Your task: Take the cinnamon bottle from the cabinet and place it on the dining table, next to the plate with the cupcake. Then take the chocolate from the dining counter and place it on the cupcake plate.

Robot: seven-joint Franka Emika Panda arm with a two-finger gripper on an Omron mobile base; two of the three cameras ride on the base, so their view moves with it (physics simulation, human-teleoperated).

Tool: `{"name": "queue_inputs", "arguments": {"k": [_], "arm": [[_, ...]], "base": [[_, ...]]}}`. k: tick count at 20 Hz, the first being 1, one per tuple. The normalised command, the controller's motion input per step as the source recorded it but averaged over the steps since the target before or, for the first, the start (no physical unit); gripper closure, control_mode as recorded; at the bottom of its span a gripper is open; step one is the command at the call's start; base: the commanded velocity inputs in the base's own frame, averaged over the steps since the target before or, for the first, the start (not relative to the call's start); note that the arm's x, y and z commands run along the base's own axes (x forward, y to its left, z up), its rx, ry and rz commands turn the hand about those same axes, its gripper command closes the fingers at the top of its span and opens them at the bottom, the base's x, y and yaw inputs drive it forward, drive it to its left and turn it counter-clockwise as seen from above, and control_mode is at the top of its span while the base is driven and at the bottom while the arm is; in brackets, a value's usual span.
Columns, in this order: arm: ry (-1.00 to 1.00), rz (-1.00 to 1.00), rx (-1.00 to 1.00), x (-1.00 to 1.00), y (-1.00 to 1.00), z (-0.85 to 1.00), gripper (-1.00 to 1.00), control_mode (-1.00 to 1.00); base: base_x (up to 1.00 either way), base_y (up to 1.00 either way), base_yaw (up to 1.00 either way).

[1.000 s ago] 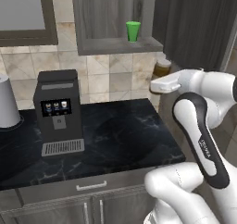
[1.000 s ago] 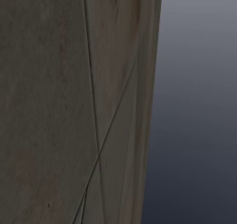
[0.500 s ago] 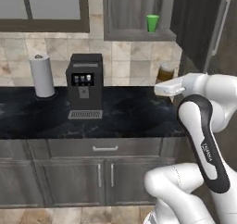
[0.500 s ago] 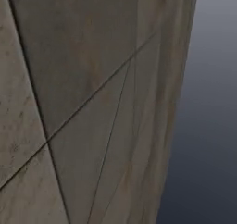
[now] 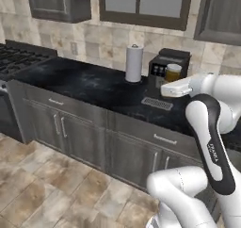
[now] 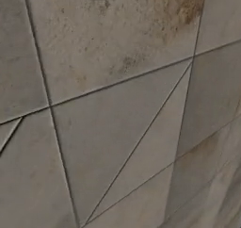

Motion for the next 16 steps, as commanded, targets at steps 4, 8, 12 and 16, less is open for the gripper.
{"name": "queue_inputs", "arguments": {"k": [4,8,12,16], "arm": [[0.0,0.0,0.0,0.0,0.0,0.0,1.0,1.0],[0.0,0.0,0.0,0.0,0.0,0.0,1.0,1.0],[0.0,0.0,0.0,0.0,0.0,0.0,1.0,1.0],[0.0,0.0,0.0,0.0,0.0,0.0,1.0,1.0]], "base": [[0.02,0.04,0.86],[0.09,0.11,0.77],[0.38,0.21,0.69],[0.73,0.25,0.58]]}}
